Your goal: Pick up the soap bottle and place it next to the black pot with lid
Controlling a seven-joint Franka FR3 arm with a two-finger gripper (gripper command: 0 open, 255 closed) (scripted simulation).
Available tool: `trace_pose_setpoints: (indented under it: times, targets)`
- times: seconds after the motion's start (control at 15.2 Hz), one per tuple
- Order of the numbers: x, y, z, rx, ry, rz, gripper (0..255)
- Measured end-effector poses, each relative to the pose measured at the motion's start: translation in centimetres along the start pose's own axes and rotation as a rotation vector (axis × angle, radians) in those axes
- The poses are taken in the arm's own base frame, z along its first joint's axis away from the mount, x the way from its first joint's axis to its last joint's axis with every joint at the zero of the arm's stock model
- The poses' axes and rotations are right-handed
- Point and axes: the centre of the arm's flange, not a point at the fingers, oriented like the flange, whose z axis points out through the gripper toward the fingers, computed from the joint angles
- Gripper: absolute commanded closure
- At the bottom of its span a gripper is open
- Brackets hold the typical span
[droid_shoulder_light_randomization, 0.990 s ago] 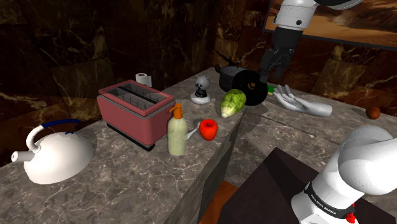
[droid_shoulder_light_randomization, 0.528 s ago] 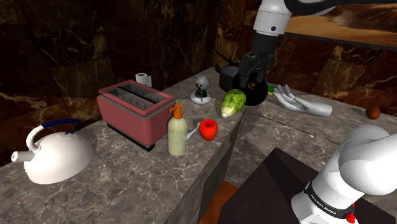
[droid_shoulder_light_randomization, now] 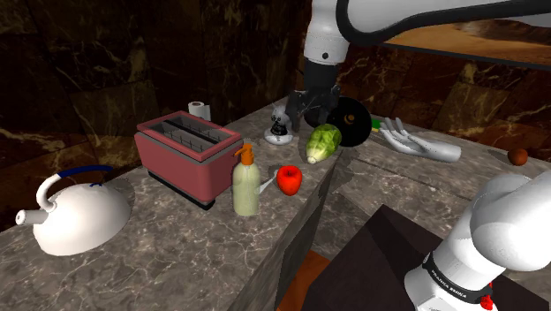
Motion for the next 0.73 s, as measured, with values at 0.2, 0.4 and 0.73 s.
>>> trace_pose_setpoints:
  times: [0.2,0.4,0.73]
  targets:
    - [2.2,-3.4,1.2,-0.009,0.008,0.011,0]
    - [3.8,-6.7,2.8,-0.020,0.017,0.020,0]
    - [6.9,-12.1,4.8,-0.036,0.029,0.039,0]
